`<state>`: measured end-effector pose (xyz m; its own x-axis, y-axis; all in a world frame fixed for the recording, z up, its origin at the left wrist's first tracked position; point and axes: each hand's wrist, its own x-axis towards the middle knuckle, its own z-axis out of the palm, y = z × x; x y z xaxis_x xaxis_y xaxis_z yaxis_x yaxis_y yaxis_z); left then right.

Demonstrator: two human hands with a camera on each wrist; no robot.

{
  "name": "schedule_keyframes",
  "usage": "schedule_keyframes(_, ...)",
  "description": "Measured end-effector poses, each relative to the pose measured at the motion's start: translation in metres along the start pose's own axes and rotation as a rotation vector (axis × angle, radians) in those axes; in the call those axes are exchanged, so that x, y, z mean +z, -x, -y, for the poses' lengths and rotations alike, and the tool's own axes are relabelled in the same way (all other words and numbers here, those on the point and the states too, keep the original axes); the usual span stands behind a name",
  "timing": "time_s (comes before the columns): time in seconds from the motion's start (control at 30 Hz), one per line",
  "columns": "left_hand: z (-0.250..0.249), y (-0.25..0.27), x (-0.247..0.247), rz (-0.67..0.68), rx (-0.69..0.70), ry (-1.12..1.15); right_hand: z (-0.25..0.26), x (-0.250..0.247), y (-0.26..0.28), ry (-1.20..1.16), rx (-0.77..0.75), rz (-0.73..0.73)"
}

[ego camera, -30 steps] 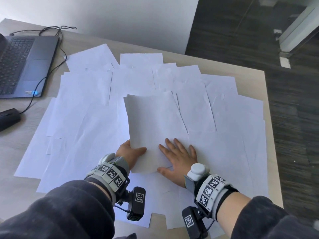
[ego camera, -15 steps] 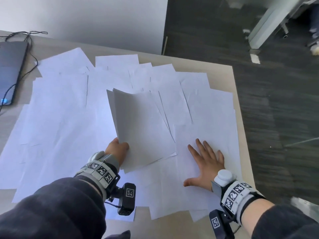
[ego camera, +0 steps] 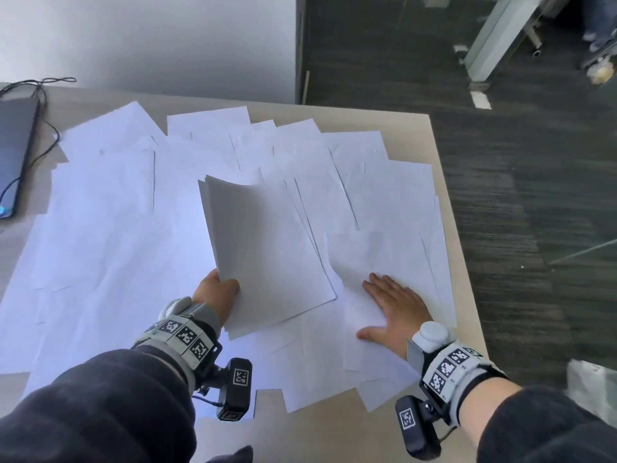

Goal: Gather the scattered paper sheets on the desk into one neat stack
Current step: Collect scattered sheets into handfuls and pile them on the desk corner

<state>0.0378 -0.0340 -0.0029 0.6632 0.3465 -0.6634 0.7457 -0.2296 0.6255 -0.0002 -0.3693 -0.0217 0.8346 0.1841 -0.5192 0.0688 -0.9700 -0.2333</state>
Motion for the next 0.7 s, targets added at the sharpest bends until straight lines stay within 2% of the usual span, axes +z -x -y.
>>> schedule_keyframes(0.17,0.001,0.011,-0.002,0.039,0.003,-0.015,-0.003,-0.022,0.000,-0.147,0.041,-0.096)
schedule_keyframes(0.3,0.001,0.018,0.007,0.127,0.014,-0.061,0.011,-0.036,0.010,-0.628,0.142,-0.278)
schedule_keyframes(0.37,0.000,0.022,0.014,0.180,0.017,-0.085,0.022,-0.040,0.011,-0.805,0.120,-0.349)
schedule_keyframes(0.43,-0.003,0.029,0.022,0.246,0.021,-0.100,0.035,-0.042,0.009,-0.877,0.042,-0.329)
schedule_keyframes(0.5,-0.003,0.034,0.029,0.290,0.019,-0.092,0.046,-0.039,0.003,-0.849,-0.054,-0.217)
schedule_keyframes(0.6,-0.002,0.038,0.037,0.317,0.003,-0.044,0.056,-0.024,-0.009,-0.544,-0.127,-0.079)
schedule_keyframes(0.7,0.000,0.039,0.043,0.300,0.007,0.003,0.061,-0.011,-0.017,-0.290,-0.142,-0.032)
